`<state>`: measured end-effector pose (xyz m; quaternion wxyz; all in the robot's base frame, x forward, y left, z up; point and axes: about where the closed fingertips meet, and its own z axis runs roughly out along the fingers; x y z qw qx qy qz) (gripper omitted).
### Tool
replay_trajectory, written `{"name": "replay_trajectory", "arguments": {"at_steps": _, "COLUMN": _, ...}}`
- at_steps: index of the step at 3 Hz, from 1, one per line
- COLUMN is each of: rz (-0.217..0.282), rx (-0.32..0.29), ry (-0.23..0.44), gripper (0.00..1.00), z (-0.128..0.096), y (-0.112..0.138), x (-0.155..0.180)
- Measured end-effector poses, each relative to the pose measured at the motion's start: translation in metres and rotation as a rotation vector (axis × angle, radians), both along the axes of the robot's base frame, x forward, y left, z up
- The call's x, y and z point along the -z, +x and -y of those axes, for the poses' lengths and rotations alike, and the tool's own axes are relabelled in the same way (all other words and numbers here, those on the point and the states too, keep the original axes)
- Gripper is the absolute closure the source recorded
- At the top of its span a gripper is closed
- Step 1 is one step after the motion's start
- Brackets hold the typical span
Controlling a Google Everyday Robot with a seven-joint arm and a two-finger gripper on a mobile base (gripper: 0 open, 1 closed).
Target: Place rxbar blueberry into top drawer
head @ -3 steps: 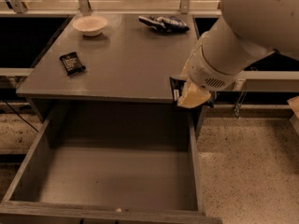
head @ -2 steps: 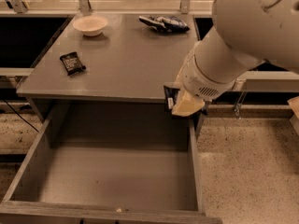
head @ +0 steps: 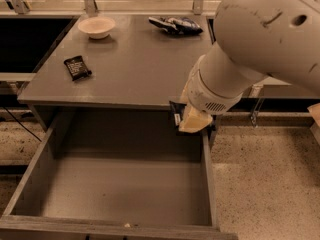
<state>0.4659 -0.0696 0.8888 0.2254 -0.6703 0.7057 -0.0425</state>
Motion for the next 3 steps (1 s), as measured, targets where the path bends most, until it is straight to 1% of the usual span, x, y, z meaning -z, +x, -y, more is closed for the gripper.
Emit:
{"name": "replay_trajectory", "arguments": {"at_steps": 1, "rz": -0.037, "rx": -0.056, "ry": 0.016, "gripper": 1.00, "z": -0.028, "y": -0.013, "x": 0.019}}
{"name": "replay_trajectory", "arguments": {"at_steps": 2, "rz": -0.074, "rx": -0.100, "ry": 0.031, "gripper": 1.00, "z": -0.050, "y": -0.025, "x": 0.035}}
{"name": "replay_trajectory", "arguments": {"at_steps": 3, "rz": -0.117, "rx": -0.147, "ry": 0.032, "gripper": 1.00, "z": -0.070, "y": -0.035, "x": 0.056}}
